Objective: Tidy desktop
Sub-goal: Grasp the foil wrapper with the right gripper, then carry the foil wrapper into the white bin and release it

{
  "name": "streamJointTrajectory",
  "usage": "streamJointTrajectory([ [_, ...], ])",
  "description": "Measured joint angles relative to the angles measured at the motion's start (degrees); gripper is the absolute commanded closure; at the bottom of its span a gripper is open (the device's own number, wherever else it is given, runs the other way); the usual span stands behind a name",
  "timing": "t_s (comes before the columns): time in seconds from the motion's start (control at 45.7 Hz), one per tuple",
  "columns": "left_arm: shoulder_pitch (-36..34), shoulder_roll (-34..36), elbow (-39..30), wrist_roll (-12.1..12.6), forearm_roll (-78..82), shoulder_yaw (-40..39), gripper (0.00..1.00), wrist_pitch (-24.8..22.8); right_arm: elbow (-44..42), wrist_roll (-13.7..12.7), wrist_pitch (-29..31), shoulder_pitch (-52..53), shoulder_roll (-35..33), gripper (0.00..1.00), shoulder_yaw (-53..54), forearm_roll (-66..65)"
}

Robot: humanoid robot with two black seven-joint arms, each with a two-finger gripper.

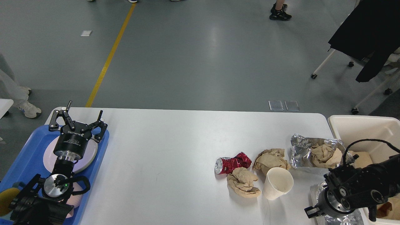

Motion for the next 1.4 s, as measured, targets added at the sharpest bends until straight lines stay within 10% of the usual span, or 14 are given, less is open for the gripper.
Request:
streamJointTrajectory([
  [0.504, 0.0, 0.0, 0.0, 0.01, 0.0, 0.0, 0.03, 0.0, 3.39, 0.17, 2.27, 5.47, -3.98, 1.0, -0.6, 9.69],
  [1.117, 0.0, 0.01, 0.0, 0.0, 0.02, 0.0, 0.03, 0.0, 15.5, 0.12, 33.48, 60.17, -2.88, 1.0, -27.2, 40.87],
  [1.402, 0.0, 0.01, 0.0, -0.06, 0.01, 0.0, 0.03, 0.0, 17.02, 0.25, 27.98, 65.26, 0.49, 1.0, -31.16, 47.47],
])
